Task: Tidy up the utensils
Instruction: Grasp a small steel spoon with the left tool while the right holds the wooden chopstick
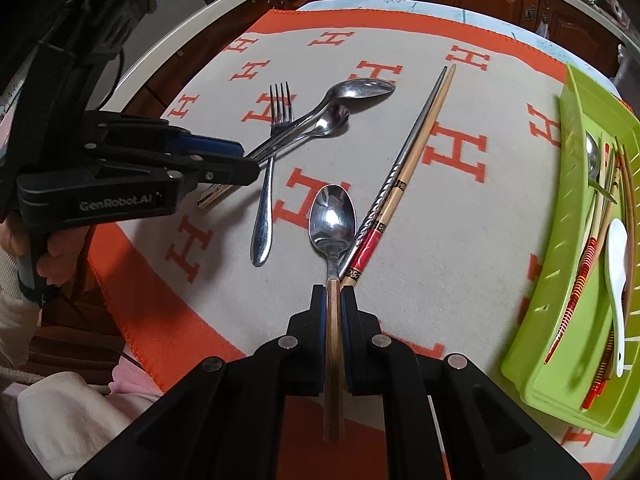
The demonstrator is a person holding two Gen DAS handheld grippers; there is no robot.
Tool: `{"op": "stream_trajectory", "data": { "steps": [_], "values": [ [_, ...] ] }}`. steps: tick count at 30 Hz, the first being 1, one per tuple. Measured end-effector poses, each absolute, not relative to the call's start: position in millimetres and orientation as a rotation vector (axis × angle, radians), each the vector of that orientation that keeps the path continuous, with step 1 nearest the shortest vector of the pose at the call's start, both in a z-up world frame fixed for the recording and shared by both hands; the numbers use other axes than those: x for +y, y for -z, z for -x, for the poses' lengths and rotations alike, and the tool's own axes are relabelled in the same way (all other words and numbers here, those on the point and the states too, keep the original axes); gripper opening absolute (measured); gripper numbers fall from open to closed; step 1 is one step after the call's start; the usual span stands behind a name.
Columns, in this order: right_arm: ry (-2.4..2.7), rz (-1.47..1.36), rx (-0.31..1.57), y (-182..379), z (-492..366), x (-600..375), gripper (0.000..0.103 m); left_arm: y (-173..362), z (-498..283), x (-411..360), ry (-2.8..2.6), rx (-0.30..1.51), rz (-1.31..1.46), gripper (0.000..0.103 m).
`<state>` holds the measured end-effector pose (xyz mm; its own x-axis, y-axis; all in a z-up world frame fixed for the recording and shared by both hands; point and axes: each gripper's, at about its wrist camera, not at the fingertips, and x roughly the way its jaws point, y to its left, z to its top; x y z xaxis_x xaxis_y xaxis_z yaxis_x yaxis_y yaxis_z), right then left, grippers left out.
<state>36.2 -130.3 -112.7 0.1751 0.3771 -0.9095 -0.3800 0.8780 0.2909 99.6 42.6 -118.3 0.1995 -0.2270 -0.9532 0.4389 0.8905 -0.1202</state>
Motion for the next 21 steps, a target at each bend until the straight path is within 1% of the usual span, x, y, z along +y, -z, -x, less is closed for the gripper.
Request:
{"op": "stream_trajectory", "data": {
  "steps": [3, 13, 14, 16, 18, 21],
  "values": [
    [-0.536, -0.009, 1.285, 112, -36, -132, 0.006, 121, -104, 41, 0.486, 1.296, -0.209, 0.009],
    [-0.550, -0.022, 1.287, 113, -37, -133, 0.006, 132, -119, 39, 0.536, 1.380, -0.253, 0.009],
    [-0.551, -0.021, 1.287, 113, -38, -133, 0.006, 132, -120, 39, 0.538, 1.387, -0.258, 0.010],
    [-0.553, -0.019, 1.288, 113, -39, -131, 0.006, 133, -124, 36, 0.531, 1.400, -0.281, 0.017],
    [-0.555, -0.015, 1.288, 112, -39, -130, 0.006, 132, -126, 32, 0.527, 1.405, -0.312, 0.020],
    [-0.559, -0.006, 1.286, 111, -40, -129, 0.006, 136, -128, 30, 0.543, 1.450, -0.365, 0.020]
  ]
}}
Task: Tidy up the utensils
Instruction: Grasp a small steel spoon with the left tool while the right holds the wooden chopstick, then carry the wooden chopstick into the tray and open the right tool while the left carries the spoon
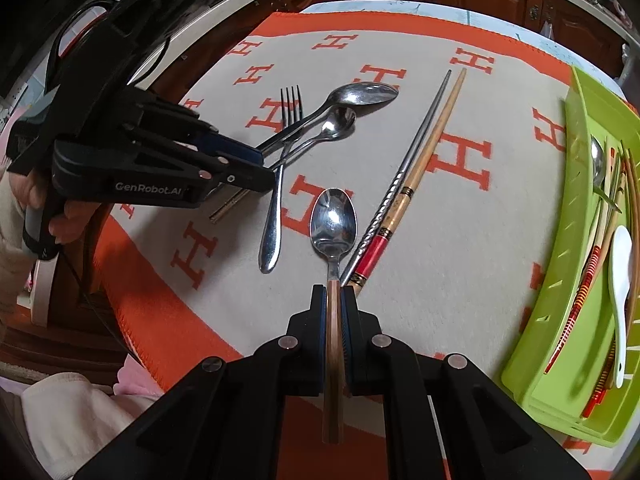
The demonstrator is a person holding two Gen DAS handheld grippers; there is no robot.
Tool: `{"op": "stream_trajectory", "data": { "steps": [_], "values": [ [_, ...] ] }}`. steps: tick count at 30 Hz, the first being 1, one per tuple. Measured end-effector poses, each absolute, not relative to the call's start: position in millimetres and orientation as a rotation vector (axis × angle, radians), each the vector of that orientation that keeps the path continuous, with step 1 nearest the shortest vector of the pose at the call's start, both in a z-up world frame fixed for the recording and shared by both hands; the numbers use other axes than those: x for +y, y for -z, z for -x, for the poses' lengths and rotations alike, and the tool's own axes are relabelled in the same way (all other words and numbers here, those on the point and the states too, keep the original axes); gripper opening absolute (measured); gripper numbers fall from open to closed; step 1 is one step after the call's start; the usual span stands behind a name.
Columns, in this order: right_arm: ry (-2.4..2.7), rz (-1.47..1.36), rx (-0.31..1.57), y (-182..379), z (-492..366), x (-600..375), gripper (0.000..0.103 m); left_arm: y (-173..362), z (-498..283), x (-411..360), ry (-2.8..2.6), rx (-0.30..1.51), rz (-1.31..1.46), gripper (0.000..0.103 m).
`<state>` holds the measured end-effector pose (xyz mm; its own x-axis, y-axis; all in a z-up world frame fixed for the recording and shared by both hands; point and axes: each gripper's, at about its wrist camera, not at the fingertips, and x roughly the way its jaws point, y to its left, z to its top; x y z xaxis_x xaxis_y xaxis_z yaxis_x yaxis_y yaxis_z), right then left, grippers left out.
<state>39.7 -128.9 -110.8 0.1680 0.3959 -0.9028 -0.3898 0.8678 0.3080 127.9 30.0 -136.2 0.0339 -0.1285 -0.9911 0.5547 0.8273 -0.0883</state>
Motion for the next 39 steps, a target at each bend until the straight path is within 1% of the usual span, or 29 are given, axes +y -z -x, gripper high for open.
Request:
{"op": "stream_trajectory", "data": {
  "steps": [3, 6, 10, 11, 12, 13, 14, 15, 17, 20, 24, 31, 33, 34, 35, 36, 39],
  "values": [
    [-0.561, -0.001, 1.279, 107, -39, -131, 0.006, 136, -122, 25, 0.569, 1.447, -0.445, 0.020],
    [-0.558, -0.004, 1.275, 105, -40, -133, 0.007, 137, -123, 22, 0.556, 1.455, -0.459, 0.020],
    [-0.558, -0.001, 1.277, 106, -42, -132, 0.007, 138, -125, 7, 0.525, 1.434, -0.504, 0.025],
    [-0.559, 0.002, 1.278, 106, -42, -131, 0.007, 138, -126, 3, 0.519, 1.428, -0.514, 0.025],
    [-0.560, 0.005, 1.278, 106, -42, -129, 0.007, 138, -126, 0, 0.513, 1.426, -0.518, 0.023],
    [-0.562, 0.009, 1.279, 107, -42, -128, 0.007, 138, -127, -2, 0.518, 1.435, -0.501, 0.009],
    [-0.565, 0.011, 1.280, 107, -43, -127, 0.007, 137, -127, -4, 0.521, 1.443, -0.484, 0.005],
    [-0.570, 0.012, 1.283, 107, -43, -126, 0.007, 137, -126, -7, 0.505, 1.445, -0.471, 0.004],
    [-0.580, 0.006, 1.296, 110, -46, -124, 0.007, 136, -125, -9, 0.479, 1.443, -0.440, 0.004],
    [-0.596, -0.005, 1.305, 111, -51, -120, 0.008, 131, -122, 11, 0.455, 1.453, -0.340, 0.004],
    [-0.605, 0.016, 1.309, 110, -59, -111, 0.012, 125, -114, 29, 0.447, 1.452, -0.216, 0.004],
    [-0.557, 0.183, 1.371, 120, -69, -84, 0.014, 117, -92, 53, 0.443, 1.424, -0.070, 0.004],
    [-0.551, 0.256, 1.350, 120, -67, -76, 0.014, 118, -83, 62, 0.445, 1.415, -0.039, 0.004],
    [-0.541, 0.277, 1.342, 120, -65, -73, 0.014, 119, -80, 64, 0.446, 1.413, -0.018, 0.004],
    [-0.528, 0.292, 1.334, 120, -64, -71, 0.009, 120, -77, 66, 0.447, 1.413, 0.006, 0.004],
    [-0.520, 0.309, 1.325, 120, -63, -69, 0.006, 121, -77, 70, 0.450, 1.414, 0.029, 0.004],
    [-0.519, 0.205, 1.345, 118, -66, -77, 0.006, 126, -74, 75, 0.456, 1.412, 0.082, 0.004]
  ]
}}
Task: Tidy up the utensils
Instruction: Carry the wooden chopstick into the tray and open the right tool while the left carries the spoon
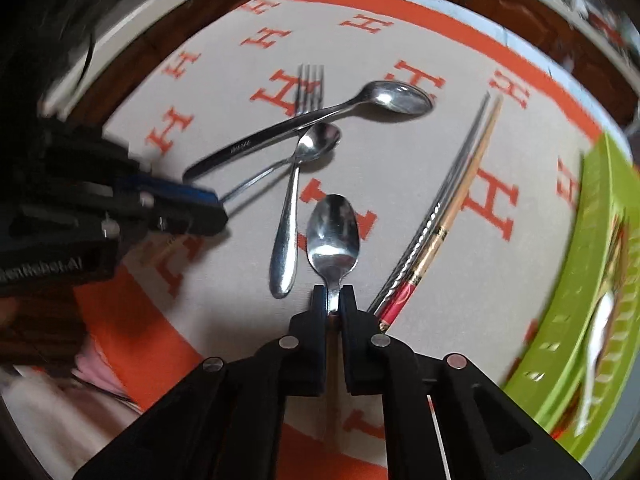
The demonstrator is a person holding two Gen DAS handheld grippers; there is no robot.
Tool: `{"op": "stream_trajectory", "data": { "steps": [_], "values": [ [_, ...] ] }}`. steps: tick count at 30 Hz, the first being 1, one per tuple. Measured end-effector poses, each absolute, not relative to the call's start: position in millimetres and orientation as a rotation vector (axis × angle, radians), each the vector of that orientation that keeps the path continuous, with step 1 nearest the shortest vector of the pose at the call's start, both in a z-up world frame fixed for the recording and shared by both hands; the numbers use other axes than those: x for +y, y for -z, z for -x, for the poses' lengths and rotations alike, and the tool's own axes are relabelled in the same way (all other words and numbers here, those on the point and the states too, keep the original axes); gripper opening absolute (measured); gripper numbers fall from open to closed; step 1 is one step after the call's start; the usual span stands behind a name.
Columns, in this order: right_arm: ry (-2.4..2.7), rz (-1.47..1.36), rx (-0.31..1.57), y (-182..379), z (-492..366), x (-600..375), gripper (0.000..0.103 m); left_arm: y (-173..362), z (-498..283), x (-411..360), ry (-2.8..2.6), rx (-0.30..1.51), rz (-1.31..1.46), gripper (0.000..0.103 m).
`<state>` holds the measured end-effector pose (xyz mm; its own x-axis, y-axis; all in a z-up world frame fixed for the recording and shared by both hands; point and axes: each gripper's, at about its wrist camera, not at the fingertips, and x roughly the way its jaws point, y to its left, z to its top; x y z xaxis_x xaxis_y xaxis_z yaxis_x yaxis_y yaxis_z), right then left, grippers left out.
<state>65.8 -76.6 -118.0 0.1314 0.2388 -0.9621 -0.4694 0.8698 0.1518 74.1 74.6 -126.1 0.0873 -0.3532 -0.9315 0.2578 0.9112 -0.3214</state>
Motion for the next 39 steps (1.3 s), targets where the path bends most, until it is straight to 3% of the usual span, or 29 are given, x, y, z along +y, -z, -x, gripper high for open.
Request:
{"op": "stream_trajectory", "data": {
  "steps": [6, 16, 24, 32, 36, 39],
  "values": [
    [-0.486, -0.054, 1.299, 93, -66, -120, 0.006, 117, -71, 74, 0.484, 1.384, 0.176, 0.004],
    [-0.160, -0.150, 1.178, 38, -82, -234, 0.005, 110, -66, 51, 0.510, 1.357, 0.161, 0.004],
    [0.039, -0.183, 1.231, 60, -103, -304, 0.006, 132, -61, 43, 0.465, 1.412, 0.024, 0.004],
    [0.021, -0.265, 1.248, 81, -125, -304, 0.006, 139, -59, 46, 0.441, 1.427, -0.027, 0.004],
    [0.032, -0.310, 1.232, 76, -128, -304, 0.011, 142, -60, 43, 0.435, 1.430, -0.043, 0.004],
    [0.031, -0.296, 1.205, 64, -120, -299, 0.011, 142, -61, 43, 0.428, 1.429, -0.053, 0.013]
  ]
}}
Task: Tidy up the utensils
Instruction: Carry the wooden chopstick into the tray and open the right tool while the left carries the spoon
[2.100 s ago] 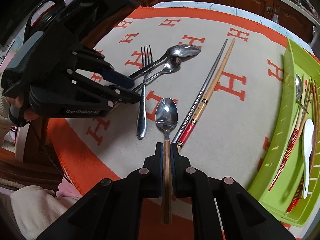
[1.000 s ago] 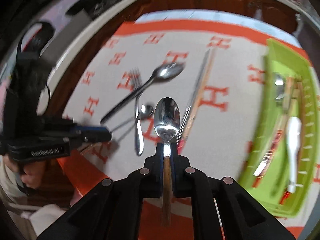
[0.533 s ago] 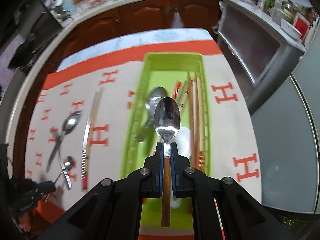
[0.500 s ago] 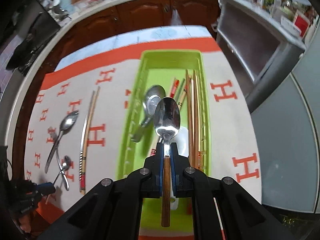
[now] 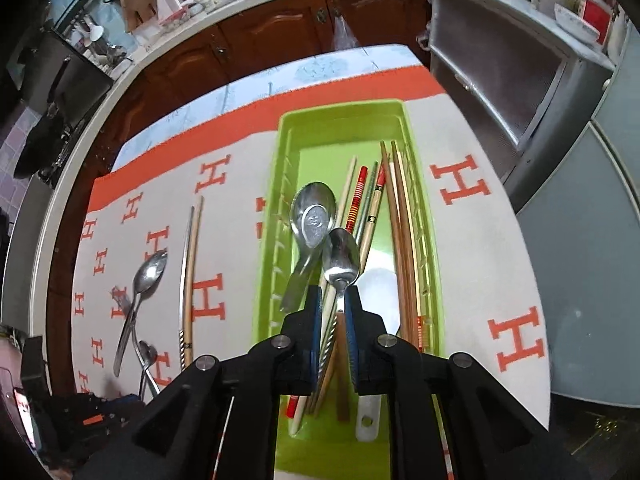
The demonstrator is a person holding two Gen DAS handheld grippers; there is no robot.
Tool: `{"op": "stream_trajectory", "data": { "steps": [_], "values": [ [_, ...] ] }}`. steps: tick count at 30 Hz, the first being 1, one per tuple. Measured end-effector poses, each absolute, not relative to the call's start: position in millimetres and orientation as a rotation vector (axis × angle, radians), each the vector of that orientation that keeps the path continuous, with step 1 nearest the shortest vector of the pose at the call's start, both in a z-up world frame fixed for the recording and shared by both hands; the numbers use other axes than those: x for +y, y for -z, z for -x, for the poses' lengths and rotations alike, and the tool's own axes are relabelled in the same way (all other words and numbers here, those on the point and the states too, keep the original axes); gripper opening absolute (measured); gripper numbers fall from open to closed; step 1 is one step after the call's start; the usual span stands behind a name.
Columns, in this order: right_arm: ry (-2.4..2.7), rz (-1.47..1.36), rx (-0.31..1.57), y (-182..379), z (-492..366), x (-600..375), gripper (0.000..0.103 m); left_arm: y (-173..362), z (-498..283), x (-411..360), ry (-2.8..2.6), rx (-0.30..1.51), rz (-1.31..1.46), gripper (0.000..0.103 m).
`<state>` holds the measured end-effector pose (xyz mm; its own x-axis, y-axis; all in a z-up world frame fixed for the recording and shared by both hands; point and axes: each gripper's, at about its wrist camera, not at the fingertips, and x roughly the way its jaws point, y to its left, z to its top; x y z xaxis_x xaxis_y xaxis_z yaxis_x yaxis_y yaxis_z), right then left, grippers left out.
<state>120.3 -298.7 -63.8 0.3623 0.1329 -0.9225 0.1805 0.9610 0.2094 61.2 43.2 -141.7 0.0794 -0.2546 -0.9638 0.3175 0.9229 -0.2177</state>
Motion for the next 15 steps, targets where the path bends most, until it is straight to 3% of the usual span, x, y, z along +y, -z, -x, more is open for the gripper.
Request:
{"op": "stream_trajectory", "data": {
  "steps": [3, 15],
  "values": [
    [-0.018, -0.272, 1.187, 45, -105, -285, 0.012, 139, -64, 43, 0.413, 1.415, -0.065, 0.027],
    [-0.243, -0.148, 1.195, 31, -47, -200, 0.012, 139, -82, 15, 0.420, 1.426, -0.274, 0.026]
  ]
}}
